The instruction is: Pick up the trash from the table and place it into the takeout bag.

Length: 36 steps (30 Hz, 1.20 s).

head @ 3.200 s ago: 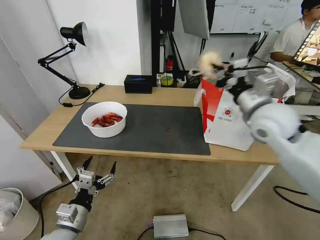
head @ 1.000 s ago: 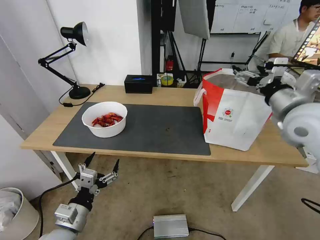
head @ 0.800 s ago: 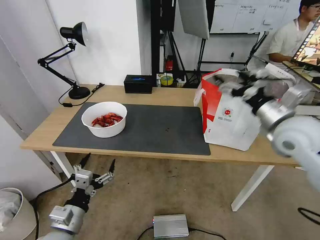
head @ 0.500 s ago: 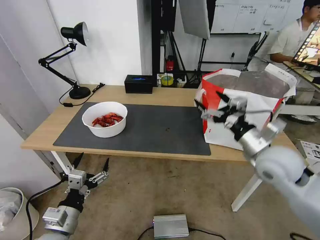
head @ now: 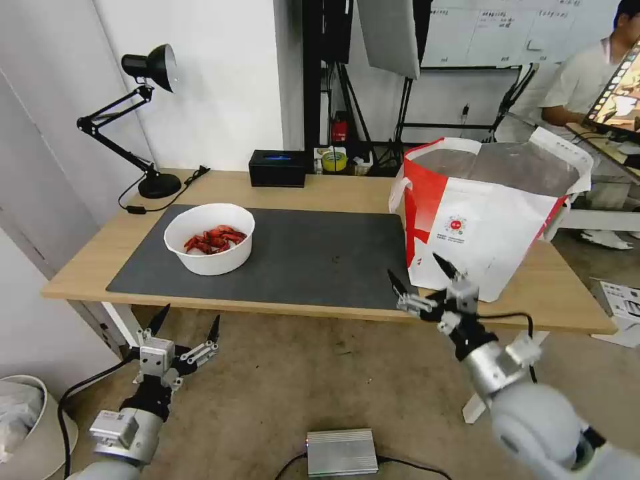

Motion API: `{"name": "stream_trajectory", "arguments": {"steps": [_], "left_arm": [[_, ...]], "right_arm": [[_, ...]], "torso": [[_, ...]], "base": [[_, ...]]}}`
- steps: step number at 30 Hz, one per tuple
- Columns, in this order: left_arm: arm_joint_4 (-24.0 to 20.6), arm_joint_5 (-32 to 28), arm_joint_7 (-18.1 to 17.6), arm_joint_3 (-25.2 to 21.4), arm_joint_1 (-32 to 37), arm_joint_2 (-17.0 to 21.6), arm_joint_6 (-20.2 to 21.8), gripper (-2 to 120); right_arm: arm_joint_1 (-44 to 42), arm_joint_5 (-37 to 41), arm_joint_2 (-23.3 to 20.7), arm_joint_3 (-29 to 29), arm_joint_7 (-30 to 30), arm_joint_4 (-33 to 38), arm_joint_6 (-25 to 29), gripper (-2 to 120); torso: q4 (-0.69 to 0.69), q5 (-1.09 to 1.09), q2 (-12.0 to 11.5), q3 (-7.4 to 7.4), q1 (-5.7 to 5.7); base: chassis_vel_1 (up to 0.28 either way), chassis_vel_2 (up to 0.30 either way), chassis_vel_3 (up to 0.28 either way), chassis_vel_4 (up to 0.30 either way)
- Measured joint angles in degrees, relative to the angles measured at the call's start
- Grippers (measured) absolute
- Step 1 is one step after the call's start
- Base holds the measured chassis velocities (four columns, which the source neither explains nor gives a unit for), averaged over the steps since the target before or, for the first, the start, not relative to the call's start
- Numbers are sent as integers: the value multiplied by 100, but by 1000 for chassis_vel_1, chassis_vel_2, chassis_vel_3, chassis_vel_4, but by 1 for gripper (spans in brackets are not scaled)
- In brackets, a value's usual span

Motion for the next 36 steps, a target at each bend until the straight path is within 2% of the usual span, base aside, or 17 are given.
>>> {"name": "stream_trajectory", "arguments": {"steps": [11, 29, 36], "left_arm": [[17, 8, 0, 63, -22, -5, 0, 100], [62, 2, -1, 33, -8, -26, -15, 100], [-88, -563, -91, -235, -158, 221, 205, 100]], "right_arm": [[-471, -193, 249, -75, 382, -98, 11, 100], [-471, -286, 275, -82, 357, -162, 43, 100], [-466, -284, 272, -80, 353, -162, 43, 100]], "torso": [[0, 0, 0, 0, 1], [1, 0, 0, 0, 1], [1, 0, 0, 0, 1]], "base": [[0, 0, 0, 0], [0, 0, 0, 0], [0, 0, 0, 0]]}}
